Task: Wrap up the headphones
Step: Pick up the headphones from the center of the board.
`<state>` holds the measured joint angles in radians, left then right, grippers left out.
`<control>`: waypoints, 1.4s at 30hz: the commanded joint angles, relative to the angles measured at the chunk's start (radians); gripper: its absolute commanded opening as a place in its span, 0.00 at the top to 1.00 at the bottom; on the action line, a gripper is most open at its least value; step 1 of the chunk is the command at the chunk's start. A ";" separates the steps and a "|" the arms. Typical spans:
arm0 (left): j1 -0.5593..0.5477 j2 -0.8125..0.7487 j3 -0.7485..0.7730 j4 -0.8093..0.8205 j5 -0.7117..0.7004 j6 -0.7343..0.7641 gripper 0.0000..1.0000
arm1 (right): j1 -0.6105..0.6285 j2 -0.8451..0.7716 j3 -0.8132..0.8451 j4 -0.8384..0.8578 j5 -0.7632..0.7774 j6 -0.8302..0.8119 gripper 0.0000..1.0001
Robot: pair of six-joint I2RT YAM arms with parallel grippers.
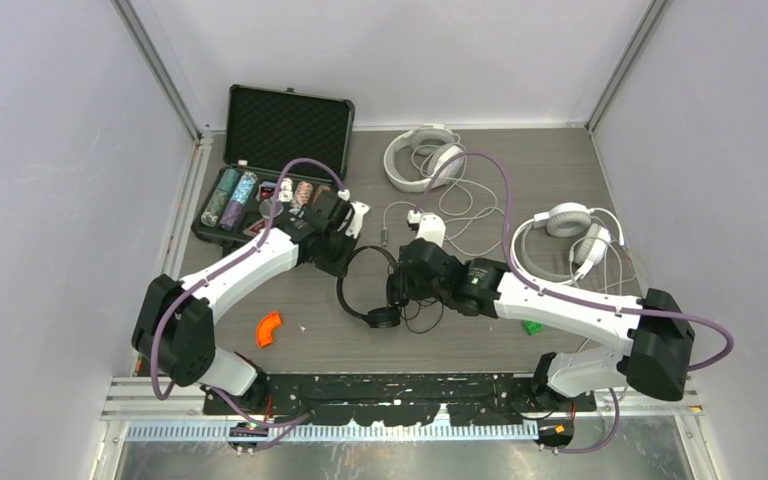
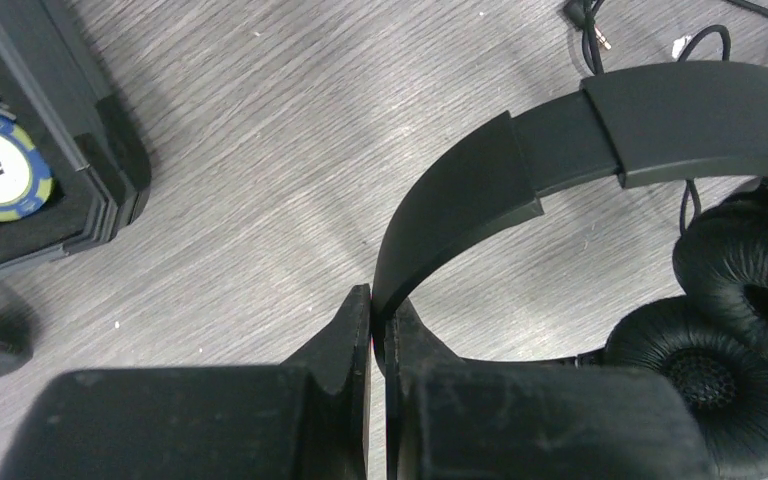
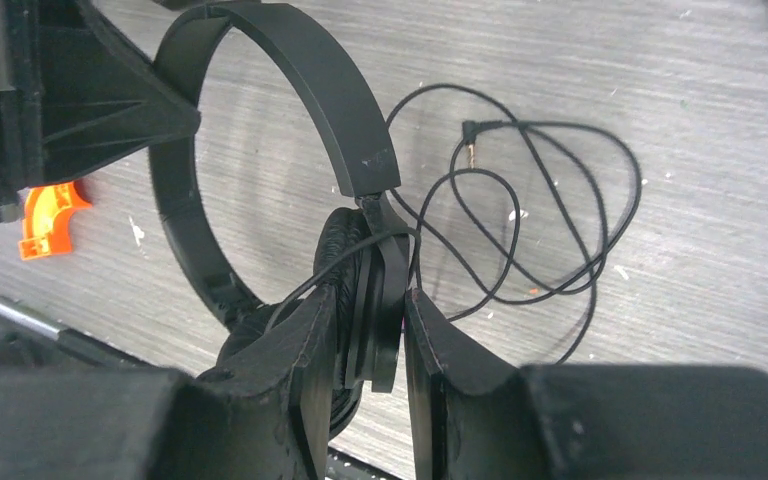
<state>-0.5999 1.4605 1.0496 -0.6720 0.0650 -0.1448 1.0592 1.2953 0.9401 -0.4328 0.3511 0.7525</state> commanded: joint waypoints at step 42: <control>0.007 -0.334 0.135 -0.167 -0.154 -0.101 1.00 | 0.063 -0.260 0.147 -0.027 0.100 -0.087 0.43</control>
<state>-0.5941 1.1881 1.1477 -0.8875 -0.2100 -0.2749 1.1229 1.1011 1.1294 -0.5648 0.3542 0.6975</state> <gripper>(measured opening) 0.031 0.564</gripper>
